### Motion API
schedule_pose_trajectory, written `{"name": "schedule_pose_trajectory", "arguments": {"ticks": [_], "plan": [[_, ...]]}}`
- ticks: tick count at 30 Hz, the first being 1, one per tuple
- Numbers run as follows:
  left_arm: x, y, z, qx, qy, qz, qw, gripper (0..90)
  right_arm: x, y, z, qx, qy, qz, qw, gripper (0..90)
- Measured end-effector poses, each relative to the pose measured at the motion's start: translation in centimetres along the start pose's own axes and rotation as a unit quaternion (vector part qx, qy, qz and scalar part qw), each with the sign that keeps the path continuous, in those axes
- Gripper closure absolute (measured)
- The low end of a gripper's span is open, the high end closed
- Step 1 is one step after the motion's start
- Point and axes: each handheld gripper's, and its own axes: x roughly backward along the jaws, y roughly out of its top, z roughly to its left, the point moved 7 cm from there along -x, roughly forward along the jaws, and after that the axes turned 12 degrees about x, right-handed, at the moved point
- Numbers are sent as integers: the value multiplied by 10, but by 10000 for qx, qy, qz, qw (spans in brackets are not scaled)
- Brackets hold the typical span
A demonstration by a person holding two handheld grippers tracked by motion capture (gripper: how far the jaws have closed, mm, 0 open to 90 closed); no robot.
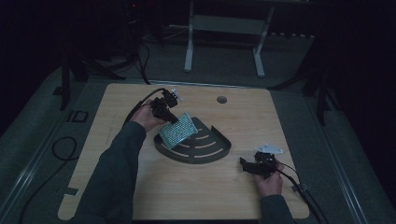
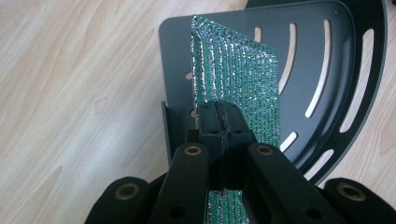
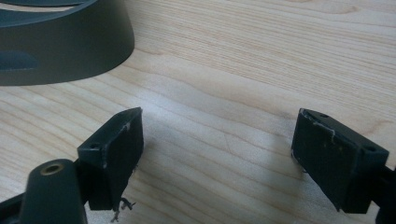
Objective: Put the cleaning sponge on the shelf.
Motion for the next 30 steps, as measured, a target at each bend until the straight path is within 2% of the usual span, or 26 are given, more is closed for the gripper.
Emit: {"name": "schedule_pose_trajectory", "arguments": {"ticks": [11,30], "plan": [[-12,-2,3,-16,84,176,9998,899,0,0,0,2,0,0,10000,164],[-25,-3,8,5,180,276,9995,897,0,0,0,2,0,0,10000,164]]}}
